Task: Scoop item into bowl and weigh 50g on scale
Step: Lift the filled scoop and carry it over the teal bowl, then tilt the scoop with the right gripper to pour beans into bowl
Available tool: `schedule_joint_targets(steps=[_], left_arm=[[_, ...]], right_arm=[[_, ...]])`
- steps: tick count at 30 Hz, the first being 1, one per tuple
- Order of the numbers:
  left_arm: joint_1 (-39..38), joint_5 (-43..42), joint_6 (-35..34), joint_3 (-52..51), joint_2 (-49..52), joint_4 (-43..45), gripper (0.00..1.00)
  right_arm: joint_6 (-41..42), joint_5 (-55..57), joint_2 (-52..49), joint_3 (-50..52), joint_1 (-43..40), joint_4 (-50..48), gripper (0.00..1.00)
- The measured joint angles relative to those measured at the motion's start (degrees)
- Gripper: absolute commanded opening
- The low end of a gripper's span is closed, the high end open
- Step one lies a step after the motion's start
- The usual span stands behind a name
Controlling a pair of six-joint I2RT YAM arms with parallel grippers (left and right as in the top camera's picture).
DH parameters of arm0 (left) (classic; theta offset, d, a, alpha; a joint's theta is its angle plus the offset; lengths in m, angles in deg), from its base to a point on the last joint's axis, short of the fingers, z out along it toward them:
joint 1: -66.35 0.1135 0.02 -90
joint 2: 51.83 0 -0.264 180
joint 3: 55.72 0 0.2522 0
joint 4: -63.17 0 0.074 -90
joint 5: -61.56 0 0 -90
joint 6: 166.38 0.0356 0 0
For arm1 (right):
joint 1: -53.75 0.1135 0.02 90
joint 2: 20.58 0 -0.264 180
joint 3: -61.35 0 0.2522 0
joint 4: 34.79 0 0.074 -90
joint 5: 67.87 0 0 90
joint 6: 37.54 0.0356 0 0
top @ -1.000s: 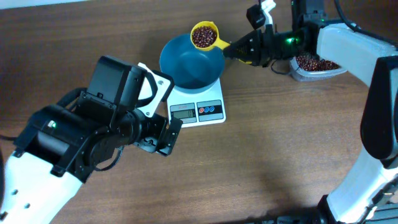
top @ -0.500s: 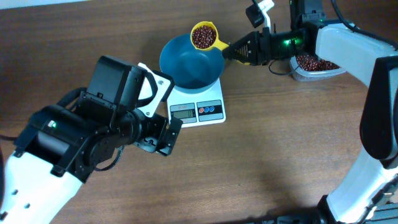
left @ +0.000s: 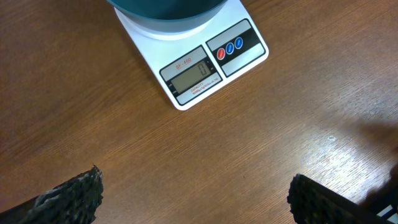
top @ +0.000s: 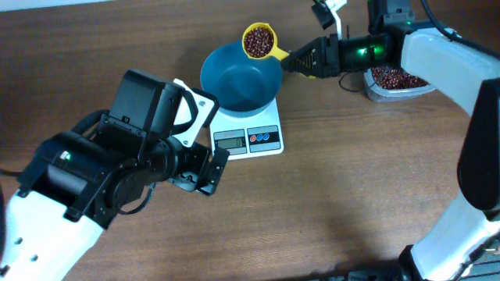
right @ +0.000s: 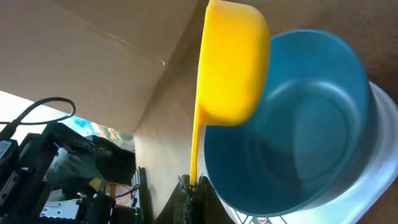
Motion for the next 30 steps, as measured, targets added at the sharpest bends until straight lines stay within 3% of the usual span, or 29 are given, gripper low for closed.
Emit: schedule_joint_targets(steps=[7,12,17,30], left_arm=[[0.0,0.0,0.0,0.0,0.0,0.0,0.99],[0.0,0.0,0.0,0.0,0.0,0.0,0.99],[0.0,0.0,0.0,0.0,0.0,0.0,0.99],[0.0,0.0,0.0,0.0,0.0,0.0,0.99]], right_arm=[[-1.8,4.9,0.4,0.0,1.2,0.4,0.04],[-6.9,10.7,3.7,0.0,1.2,9.1,0.04],[-10.1,12.4,4.5,0.0,1.3,11.5,0.04],[-10.5,22.6,4.9,-3.4,4.0,17.2,0.04]])
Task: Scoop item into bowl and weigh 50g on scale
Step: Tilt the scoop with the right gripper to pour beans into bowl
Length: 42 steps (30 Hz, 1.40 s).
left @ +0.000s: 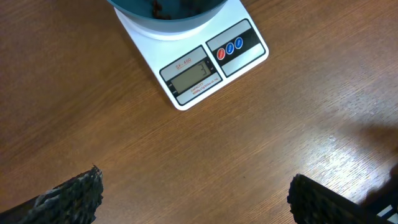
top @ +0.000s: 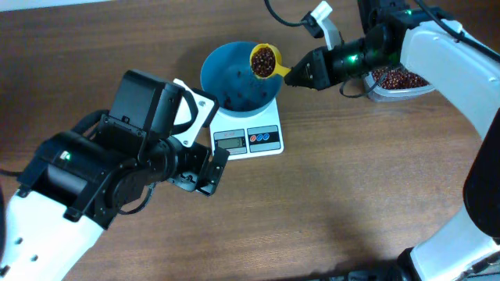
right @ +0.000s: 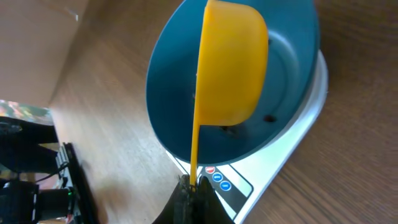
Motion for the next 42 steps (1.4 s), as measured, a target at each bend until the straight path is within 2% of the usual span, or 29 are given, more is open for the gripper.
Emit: schedule_joint_targets(steps=[12,24,42], left_arm=[[0.0,0.0,0.0,0.0,0.0,0.0,0.99],[0.0,0.0,0.0,0.0,0.0,0.0,0.99],[0.0,0.0,0.0,0.0,0.0,0.0,0.99]], right_arm=[[0.5,7.8,1.0,-3.5,3.1,2.5,0.04],[7.3,12.3,1.0,-5.2,3.4,2.1,0.04],[11.2,18.9,1.9,-6.0,6.3,1.9,0.04]])
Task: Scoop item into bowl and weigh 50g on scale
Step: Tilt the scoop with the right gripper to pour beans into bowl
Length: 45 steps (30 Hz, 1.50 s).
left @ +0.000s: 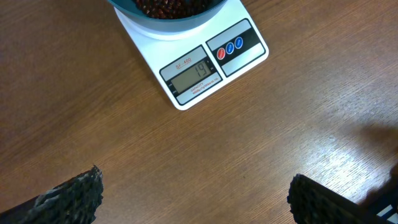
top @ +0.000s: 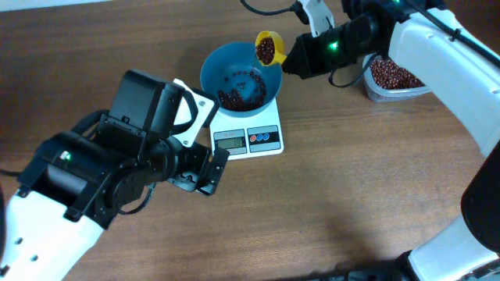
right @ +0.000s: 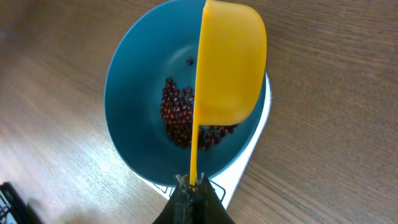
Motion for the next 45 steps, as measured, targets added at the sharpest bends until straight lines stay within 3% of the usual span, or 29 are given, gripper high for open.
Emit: schedule_joint_targets(steps=[11,14,45], left_arm=[[0.0,0.0,0.0,0.0,0.0,0.0,0.99],[0.0,0.0,0.0,0.0,0.0,0.0,0.99],[0.0,0.0,0.0,0.0,0.0,0.0,0.99]], right_arm=[[3.3,1.5,0.0,0.0,4.2,0.0,0.04],[3.9,6.3,0.0,-0.1,4.2,0.2,0.04],[11.8,4.1,0.4,-4.2,6.4,5.4,0.04]])
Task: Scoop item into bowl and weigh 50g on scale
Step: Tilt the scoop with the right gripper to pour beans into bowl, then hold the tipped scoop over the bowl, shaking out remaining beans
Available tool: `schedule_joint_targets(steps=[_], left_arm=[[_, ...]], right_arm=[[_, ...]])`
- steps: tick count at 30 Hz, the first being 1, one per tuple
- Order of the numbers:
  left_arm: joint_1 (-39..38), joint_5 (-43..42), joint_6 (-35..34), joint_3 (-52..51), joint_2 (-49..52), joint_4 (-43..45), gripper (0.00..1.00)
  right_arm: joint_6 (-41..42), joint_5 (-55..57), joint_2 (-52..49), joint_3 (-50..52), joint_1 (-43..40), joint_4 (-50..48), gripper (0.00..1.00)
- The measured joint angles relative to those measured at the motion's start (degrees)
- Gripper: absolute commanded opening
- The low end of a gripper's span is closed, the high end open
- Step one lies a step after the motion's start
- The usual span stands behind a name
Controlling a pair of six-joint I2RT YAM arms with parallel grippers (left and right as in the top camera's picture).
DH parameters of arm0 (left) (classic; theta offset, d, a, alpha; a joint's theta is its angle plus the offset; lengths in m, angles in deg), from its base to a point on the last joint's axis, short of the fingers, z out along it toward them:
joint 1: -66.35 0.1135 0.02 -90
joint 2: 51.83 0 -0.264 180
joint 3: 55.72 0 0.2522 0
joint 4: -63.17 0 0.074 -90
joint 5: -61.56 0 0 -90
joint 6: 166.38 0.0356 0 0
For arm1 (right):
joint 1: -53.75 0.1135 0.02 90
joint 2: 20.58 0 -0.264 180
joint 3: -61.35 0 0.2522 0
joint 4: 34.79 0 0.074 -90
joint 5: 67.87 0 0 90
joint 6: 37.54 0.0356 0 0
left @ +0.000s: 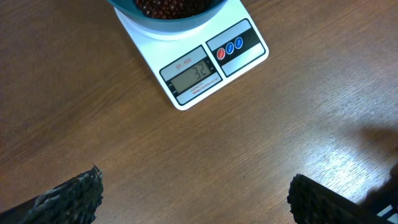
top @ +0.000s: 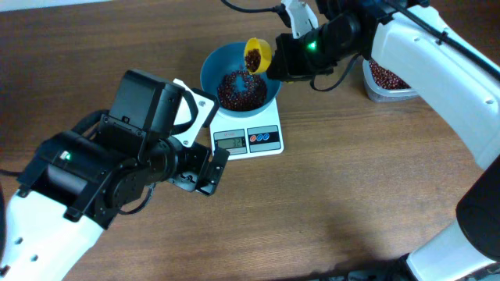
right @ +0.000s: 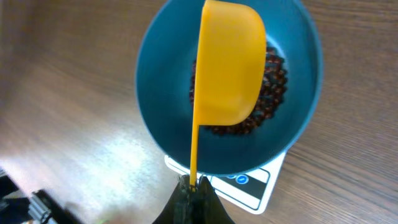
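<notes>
A blue bowl (top: pixel 212 69) stands on a white scale (top: pixel 266 144) and holds a heap of red beans (top: pixel 238 89). The scale display (left: pixel 193 73) reads 32. My right gripper (right: pixel 193 184) is shut on the handle of a yellow scoop (right: pixel 229 62), which hangs tilted steeply over the bowl's right side (top: pixel 257 55) with some beans still in it. My left gripper (left: pixel 198 193) is open, low over bare table in front of the scale, nothing between its fingers.
A clear container of red beans (top: pixel 385 79) sits at the back right, partly hidden by my right arm. My bulky left arm (top: pixel 117 172) fills the table's left half, beside the scale.
The scoop is tipped further and more beans lie in the bowl. The scale display went from 19 to 32. My right arm reaches a little further left. The left arm is unmoved.
My right gripper held the full scoop level at the back rim of the empty bowl, scale near zero. Then the scoop was over the bowl with a few beans fallen in. Then a small heap at 19, now a larger heap at 32.
</notes>
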Motion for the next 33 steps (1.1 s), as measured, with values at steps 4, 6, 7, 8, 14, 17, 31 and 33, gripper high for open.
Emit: schedule_joint_targets(steps=[4,6,7,8,14,17,31,33], left_arm=[[0.0,0.0,0.0,0.0,0.0,0.0,0.99],[0.0,0.0,0.0,0.0,0.0,0.0,0.99],[0.0,0.0,0.0,0.0,0.0,0.0,0.99],[0.0,0.0,0.0,0.0,0.0,0.0,0.99],[0.0,0.0,0.0,0.0,0.0,0.0,0.99],[0.0,0.0,0.0,0.0,0.0,0.0,0.99],[0.0,0.0,0.0,0.0,0.0,0.0,0.99],[0.0,0.0,0.0,0.0,0.0,0.0,0.99]], right_arm=[[0.0,0.1,0.0,-0.2,0.1,-0.9,0.04],[0.0,-2.1,0.0,-0.6,0.1,-2.3,0.04],[0.0,-2.3,0.0,-0.9,0.1,-2.2,0.04],[0.0,-1.3,0.0,-1.2,0.1,-1.0,0.04],[0.0,0.4,0.1,-1.3,0.1,-0.7,0.04],[0.0,0.0,0.1,-1.9,0.1,0.1,0.04],[0.0,3.3,0.1,-3.2,0.8,1.4,0.04],[0.0,3.1,0.1,-3.4,1.2,0.9,0.04]])
